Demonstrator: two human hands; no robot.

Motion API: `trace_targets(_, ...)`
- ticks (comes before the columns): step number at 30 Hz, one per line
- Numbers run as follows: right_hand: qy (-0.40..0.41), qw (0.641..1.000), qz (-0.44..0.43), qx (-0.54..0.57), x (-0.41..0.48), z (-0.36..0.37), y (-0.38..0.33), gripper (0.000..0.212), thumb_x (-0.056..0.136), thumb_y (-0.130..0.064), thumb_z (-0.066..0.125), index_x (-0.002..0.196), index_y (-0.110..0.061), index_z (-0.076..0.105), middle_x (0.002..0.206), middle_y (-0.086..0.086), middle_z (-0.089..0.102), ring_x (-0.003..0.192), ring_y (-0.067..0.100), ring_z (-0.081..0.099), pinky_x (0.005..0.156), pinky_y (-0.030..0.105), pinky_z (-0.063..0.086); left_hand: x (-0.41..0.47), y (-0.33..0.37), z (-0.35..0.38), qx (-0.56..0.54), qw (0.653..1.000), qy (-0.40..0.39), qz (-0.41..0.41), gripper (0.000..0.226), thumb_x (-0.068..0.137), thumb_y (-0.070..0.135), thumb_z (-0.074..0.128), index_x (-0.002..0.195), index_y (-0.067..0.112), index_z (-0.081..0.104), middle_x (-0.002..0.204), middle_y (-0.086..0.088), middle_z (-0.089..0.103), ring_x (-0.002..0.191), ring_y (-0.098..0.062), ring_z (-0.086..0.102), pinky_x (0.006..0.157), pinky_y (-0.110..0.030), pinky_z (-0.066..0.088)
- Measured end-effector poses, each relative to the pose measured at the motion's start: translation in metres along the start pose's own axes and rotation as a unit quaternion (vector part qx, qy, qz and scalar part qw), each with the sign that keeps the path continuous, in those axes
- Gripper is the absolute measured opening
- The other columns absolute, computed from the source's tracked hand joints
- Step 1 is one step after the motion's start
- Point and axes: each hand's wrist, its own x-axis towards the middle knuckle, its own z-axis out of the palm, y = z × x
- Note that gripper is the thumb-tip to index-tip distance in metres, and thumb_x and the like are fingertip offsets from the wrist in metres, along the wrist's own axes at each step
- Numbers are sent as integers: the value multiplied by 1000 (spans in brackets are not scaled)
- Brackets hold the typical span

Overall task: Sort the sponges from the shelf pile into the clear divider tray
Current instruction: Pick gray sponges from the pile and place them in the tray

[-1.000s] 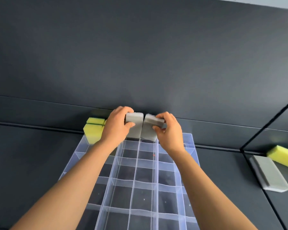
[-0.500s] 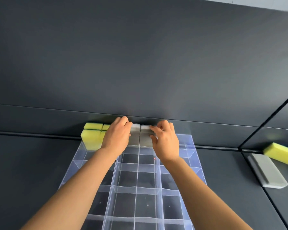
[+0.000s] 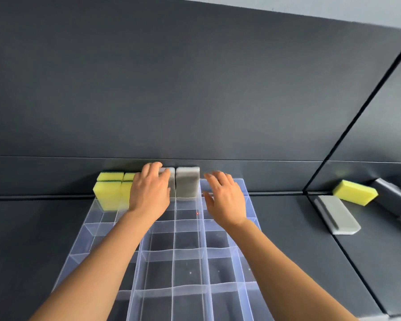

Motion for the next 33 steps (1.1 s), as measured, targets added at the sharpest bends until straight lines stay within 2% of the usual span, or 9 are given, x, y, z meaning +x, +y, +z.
trace_targets(7,-27,994,58,-90,-45,-41,43,45,63,-26,83,102,-12,67,102,7,67,101,31,61,80,39,50,-15,55,-10,0,997,40,61,38,55,3,78,90,12,64,94,-7,62,94,-31,56,69,-40,51)
trace_targets(11,-40,991,76,-107,-81,-72,82,38,77,-25,69,111,-12,61,114,7,60,115,31,50,90,39,41,-25,108,-13,-5,993,56,102,39,51,0,78,85,11,65,89,-5,63,89,-29,58,65,-35,48)
trace_targets(15,-68,987,91,-110,-124,-106,126,44,86,-32,59,127,-17,50,126,4,51,124,26,38,98,36,32,-41,170,-12,-32,990,59,127,42,47,-6,77,85,9,65,88,-5,63,87,-29,59,62,-35,50)
trace_targets(24,-109,973,148,-139,-217,-171,228,39,87,-31,55,123,-17,50,126,3,50,123,25,37,96,34,32,-79,317,-11,-65,985,26,157,45,49,-1,83,90,8,67,90,-7,65,86,-30,61,63,-35,51)
trace_targets(33,-122,960,209,-141,-252,-200,301,43,87,-30,54,128,-20,47,130,2,47,127,23,33,99,32,29,-67,407,10,-67,979,-54,187,38,61,1,76,96,11,66,98,-4,63,94,-27,57,70,-37,51)
